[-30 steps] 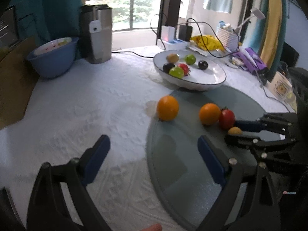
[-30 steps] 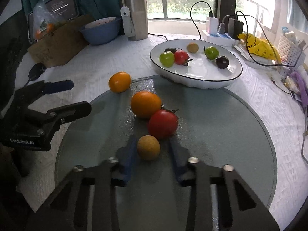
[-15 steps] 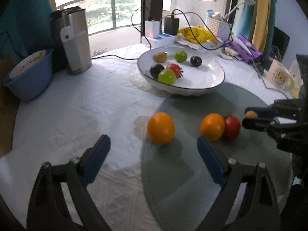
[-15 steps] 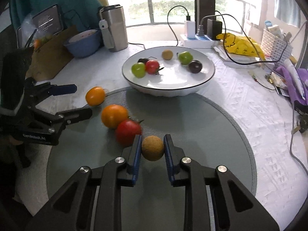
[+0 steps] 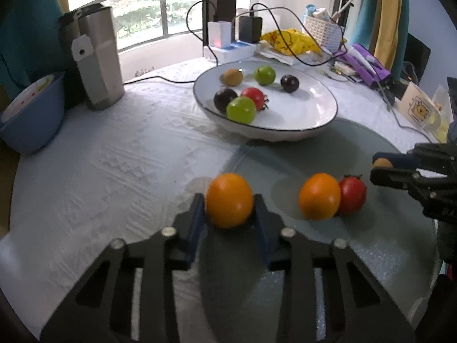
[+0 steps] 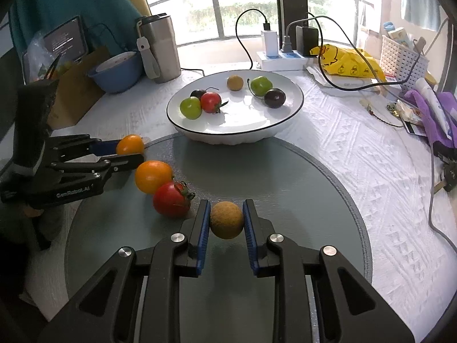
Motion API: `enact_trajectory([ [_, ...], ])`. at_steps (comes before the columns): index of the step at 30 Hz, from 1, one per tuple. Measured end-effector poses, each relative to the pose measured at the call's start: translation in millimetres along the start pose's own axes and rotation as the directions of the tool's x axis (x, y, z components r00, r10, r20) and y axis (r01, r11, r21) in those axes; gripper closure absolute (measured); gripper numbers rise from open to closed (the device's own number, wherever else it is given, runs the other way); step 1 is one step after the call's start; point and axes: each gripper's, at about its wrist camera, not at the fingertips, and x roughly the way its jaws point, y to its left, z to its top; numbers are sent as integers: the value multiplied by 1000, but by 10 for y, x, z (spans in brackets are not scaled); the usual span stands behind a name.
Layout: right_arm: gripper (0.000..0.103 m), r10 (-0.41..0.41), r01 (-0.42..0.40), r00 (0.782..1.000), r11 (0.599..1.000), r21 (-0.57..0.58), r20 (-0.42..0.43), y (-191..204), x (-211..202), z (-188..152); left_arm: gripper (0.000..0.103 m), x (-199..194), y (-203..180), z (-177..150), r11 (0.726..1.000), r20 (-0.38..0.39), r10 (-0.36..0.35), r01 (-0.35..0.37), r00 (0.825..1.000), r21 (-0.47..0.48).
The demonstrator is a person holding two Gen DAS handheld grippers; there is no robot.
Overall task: Organize fruits
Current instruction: 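Grasp the orange with the left gripper while the right grasps the brown round fruit, then carry the orange with the left gripper while the right carries the brown fruit to the plate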
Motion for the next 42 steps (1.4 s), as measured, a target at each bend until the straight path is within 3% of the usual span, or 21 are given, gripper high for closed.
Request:
enact_trajectory([
  [12,78,0,0,1000,1000,6,8,-29,-48,-28,70,-58,-101,-12,1000,7,6,-6,1000,-9],
  [25,78,26,-25,999,999,-25,39,-30,-188,27,70,-378,-91,-43,996,48,31,-26,998,-90],
  [42,78,8,4,988,997,-79,152,-309,-561,483,70,-760,-350,533,998,154,46,-40,987,-46],
])
